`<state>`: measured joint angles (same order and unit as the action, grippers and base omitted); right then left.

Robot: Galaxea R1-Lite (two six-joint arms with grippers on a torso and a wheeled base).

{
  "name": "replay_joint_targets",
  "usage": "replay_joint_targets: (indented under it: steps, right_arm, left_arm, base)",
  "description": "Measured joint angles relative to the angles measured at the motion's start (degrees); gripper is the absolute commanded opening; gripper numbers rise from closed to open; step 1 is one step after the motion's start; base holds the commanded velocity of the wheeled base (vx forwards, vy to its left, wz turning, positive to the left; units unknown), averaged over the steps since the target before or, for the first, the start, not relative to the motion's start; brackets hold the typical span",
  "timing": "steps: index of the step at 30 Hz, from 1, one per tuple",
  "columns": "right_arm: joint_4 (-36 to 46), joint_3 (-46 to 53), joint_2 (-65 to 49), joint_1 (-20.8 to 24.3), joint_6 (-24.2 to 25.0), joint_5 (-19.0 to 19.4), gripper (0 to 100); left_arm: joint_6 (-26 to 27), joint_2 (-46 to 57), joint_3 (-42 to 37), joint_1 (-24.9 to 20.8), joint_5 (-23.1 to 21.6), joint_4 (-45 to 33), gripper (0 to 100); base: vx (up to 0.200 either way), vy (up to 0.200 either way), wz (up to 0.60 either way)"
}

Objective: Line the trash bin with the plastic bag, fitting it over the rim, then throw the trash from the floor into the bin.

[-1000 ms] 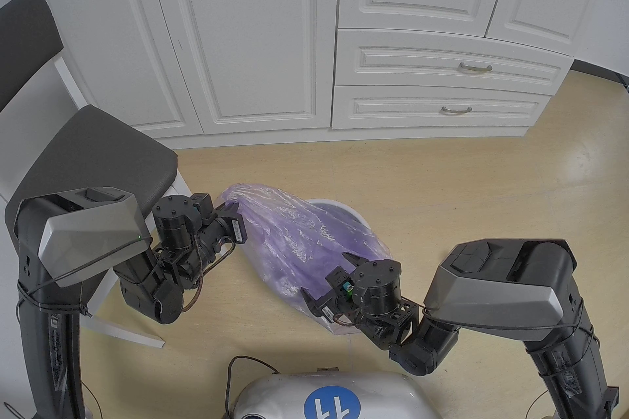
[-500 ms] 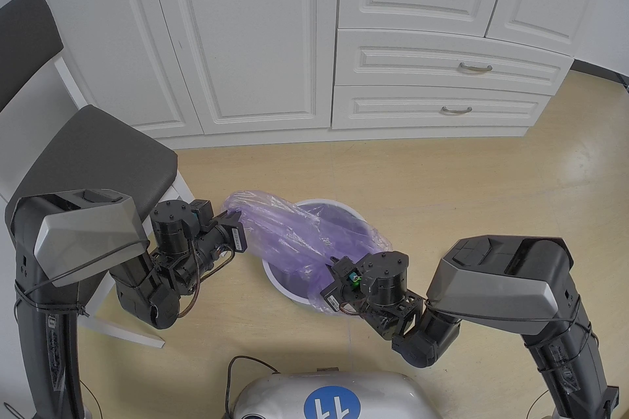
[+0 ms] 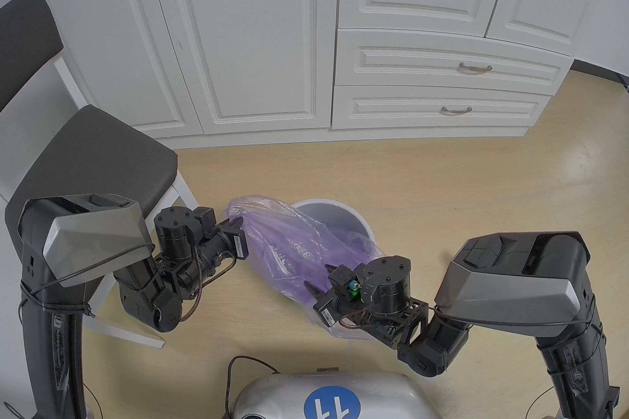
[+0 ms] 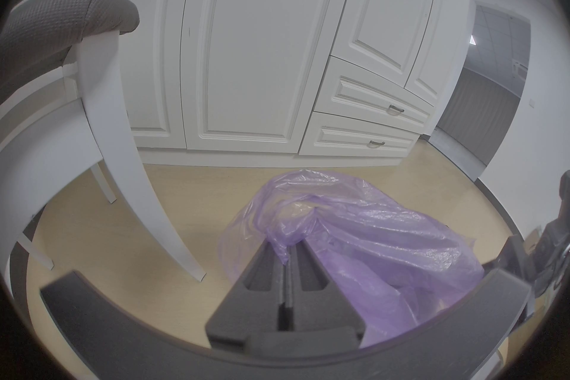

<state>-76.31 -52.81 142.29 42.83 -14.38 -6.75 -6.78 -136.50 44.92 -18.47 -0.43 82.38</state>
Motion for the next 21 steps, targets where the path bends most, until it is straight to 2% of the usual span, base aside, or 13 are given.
replay_joint_targets:
  steps: [21]
  right_arm:
    - [1.8, -2.4, -1.9, -4.4, -0.1, 0.2, 100]
  left_arm:
    - [0.2, 0.7, -1.0, -0.1, -0.1, 2.1, 0]
  base:
    - [0.0, 0.0, 0.0]
